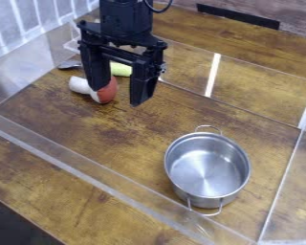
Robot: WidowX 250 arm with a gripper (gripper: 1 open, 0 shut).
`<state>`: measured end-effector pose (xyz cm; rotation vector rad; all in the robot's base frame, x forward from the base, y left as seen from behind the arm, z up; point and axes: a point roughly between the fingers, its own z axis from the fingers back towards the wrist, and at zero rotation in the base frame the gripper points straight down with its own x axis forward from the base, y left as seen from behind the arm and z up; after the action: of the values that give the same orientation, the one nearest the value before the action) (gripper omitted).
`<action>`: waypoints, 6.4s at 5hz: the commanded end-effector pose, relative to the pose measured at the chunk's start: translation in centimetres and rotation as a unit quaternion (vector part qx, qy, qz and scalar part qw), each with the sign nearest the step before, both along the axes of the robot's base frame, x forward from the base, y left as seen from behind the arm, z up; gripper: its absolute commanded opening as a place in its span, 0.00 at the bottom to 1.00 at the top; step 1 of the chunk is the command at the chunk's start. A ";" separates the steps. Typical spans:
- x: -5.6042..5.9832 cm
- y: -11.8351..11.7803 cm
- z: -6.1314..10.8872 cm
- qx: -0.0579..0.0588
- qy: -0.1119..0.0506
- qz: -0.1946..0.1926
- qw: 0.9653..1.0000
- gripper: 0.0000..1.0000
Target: Put the mushroom in the silver pot
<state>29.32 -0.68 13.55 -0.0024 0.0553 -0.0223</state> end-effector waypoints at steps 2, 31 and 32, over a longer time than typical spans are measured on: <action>-0.4 0.4 -1.7 0.001 0.029 0.033 0.999 1.00; 1.2 -8.6 -3.4 -0.071 0.010 0.032 0.997 0.00; 1.3 -8.4 -3.8 -0.065 0.007 0.031 0.997 0.00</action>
<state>30.77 -8.69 8.97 -0.1322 0.0955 0.0568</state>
